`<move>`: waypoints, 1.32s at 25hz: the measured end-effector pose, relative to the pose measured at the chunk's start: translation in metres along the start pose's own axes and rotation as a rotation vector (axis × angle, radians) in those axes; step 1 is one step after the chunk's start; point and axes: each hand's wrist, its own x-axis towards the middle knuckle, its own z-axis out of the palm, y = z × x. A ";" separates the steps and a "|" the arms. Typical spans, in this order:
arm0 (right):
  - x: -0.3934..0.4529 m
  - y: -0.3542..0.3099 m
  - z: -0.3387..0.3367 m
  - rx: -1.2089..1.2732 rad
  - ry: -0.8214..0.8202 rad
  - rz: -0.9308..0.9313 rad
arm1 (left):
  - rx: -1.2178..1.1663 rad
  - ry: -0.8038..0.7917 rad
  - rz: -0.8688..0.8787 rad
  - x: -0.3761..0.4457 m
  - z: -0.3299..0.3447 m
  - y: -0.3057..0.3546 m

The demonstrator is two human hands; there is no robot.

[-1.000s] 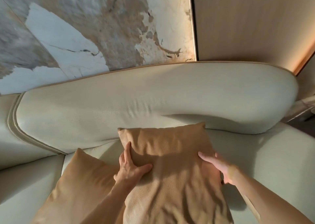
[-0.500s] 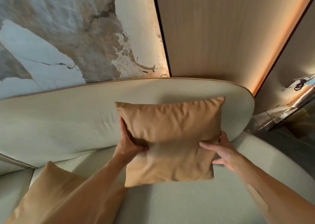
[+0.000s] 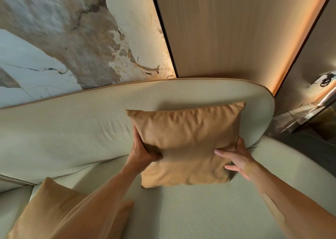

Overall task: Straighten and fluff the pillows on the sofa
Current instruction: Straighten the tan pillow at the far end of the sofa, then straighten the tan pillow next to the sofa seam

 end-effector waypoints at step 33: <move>-0.080 0.040 0.184 -0.726 0.011 -0.101 | 0.262 0.270 -0.336 -0.132 -0.147 -0.095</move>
